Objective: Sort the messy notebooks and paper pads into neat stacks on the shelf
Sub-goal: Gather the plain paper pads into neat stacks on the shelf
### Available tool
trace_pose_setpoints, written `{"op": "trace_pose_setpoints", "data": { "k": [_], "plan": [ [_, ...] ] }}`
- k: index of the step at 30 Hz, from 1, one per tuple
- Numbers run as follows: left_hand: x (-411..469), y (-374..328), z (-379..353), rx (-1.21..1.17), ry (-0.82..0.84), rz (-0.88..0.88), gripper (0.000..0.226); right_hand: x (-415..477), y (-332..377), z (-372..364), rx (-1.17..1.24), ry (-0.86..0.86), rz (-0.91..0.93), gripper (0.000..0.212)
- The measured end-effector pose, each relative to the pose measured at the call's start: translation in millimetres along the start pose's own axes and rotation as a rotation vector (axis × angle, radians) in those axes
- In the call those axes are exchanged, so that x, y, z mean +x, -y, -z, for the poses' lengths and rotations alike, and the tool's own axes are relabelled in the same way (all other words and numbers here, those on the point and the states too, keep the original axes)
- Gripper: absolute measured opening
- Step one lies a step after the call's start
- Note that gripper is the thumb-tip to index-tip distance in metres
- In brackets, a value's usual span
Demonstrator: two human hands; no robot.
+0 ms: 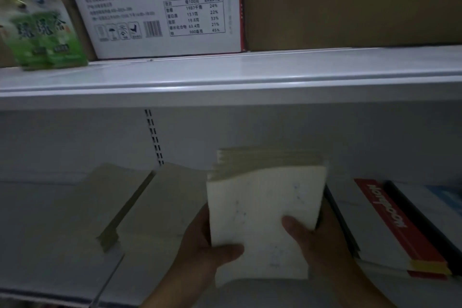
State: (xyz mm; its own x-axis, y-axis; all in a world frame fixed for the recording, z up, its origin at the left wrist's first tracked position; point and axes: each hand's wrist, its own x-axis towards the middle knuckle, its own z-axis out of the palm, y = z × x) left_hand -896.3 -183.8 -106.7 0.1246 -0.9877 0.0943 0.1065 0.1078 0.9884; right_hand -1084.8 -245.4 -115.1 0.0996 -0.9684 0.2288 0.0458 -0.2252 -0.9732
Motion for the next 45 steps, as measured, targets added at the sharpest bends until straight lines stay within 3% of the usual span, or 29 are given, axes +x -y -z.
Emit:
{"op": "trace_pose_setpoints", "data": {
  "k": [2,6,11,13,14,18,22,26,30,34,36,38,40,42,45],
  "plan": [
    [4.3,5.3,-2.4,-0.023,-0.031,0.031,0.070,0.4,1.9,2.3,-0.071,-0.015,0.057,0.107],
    [12.4,35.3,-4.7,-0.036,-0.080,0.065,0.112,-4.7,-10.2,5.3,-0.117,0.019,0.094,0.108],
    [17.6,34.2,-2.6,0.006,-0.070,0.011,0.107,-9.0,-19.0,14.8,-0.084,0.084,0.008,0.128],
    [19.6,27.4,-0.6,0.012,0.018,-0.014,0.114,-3.9,-16.2,19.8,-0.049,0.125,-0.047,0.115],
    [19.7,22.7,-2.8,-0.016,0.011,-0.030,0.116,-2.2,-16.4,20.3,-0.001,0.134,-0.057,0.113],
    [19.6,12.8,-19.7,0.009,-0.147,-0.115,0.109,-5.1,-16.0,9.7,0.165,0.034,-0.167,0.142],
    [25.1,1.7,-15.6,-0.014,-0.047,-0.153,0.113,-2.2,4.3,9.7,0.103,0.027,-0.111,0.113],
    [26.5,1.2,-21.4,-0.052,-0.172,-0.227,0.120,-3.9,6.9,0.8,0.074,-0.140,0.009,0.076],
    [28.4,4.0,-19.0,-0.007,-0.157,-0.250,0.102,-2.0,-2.0,-5.8,-0.057,-0.207,0.103,0.090],
    [29.8,15.1,-13.4,0.042,-0.067,-0.362,0.127,-1.8,-3.4,-9.0,-0.050,-0.232,0.154,0.090],
    [32.6,27.0,-9.0,0.120,-0.009,-0.427,0.116,-7.0,-4.5,-8.8,-0.074,-0.178,0.139,0.102],
    [22.7,32.3,-15.5,0.174,-0.024,-0.433,0.087,-10.8,-7.2,-8.0,-0.109,-0.150,0.127,0.128],
    [16.6,33.6,-19.0,0.229,-0.117,-0.573,0.056,-10.1,-12.4,-5.2,-0.101,-0.137,0.099,0.142],
    [17.7,34.7,-23.4,0.245,-0.189,-0.640,0.045,-7.4,-19.5,-4.0,-0.069,-0.138,0.103,0.135],
    [27.4,31.7,-23.0,0.196,-0.175,-0.627,0.048,-4.4,-25.5,-2.7,-0.136,-0.172,0.113,0.115]
  ]
}}
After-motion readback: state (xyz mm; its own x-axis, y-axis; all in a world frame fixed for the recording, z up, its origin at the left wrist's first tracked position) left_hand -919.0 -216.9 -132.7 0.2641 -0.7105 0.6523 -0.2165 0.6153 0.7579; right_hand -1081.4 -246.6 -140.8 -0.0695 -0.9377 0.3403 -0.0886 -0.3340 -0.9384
